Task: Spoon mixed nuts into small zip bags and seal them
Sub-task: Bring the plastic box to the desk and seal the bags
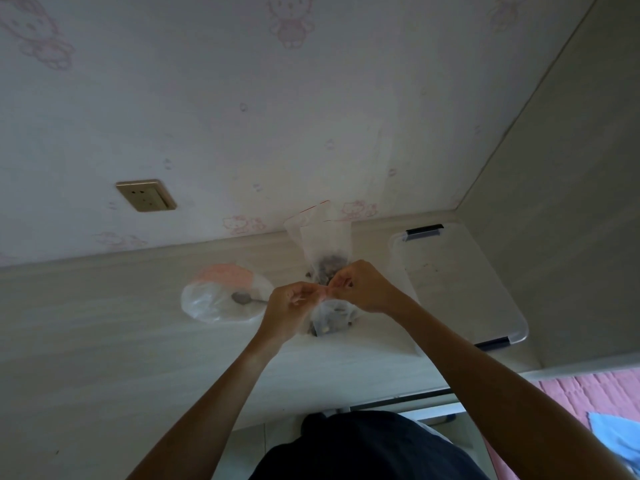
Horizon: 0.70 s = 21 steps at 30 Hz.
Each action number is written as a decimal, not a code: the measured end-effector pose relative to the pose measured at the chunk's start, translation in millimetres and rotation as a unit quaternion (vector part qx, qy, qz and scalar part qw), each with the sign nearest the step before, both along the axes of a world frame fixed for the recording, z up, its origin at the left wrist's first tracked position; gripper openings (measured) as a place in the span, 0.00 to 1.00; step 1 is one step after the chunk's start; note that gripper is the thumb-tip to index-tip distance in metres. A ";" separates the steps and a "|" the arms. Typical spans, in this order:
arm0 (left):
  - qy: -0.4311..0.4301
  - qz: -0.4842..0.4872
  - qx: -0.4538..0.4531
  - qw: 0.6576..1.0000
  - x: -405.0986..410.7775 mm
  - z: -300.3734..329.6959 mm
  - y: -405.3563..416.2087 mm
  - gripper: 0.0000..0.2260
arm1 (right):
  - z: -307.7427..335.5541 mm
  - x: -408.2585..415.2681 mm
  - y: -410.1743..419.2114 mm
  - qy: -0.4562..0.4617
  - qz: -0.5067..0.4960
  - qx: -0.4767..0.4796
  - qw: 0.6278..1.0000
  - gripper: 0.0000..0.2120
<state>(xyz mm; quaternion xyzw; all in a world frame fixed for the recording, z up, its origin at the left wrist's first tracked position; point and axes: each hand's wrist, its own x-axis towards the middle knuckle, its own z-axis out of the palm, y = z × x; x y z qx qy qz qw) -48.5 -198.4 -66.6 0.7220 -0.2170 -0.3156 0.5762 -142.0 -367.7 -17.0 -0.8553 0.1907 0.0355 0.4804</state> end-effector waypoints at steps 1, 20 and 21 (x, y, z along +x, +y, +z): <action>-0.003 -0.002 0.001 1.000 1.1 -1.1 0.4 0.04 | 0.9 -0.2 -0.7 0.003 0.010 -0.012 1.000 0.13; -0.080 -0.058 0.065 0.993 13.6 -5.5 -11.4 0.04 | -1.7 -17.0 -17.0 0.035 0.045 -0.082 0.995 0.14; -0.076 -0.056 0.056 0.994 14.9 -5.2 -11.4 0.01 | -0.3 -18.3 -20.6 0.047 0.053 -0.083 0.994 0.14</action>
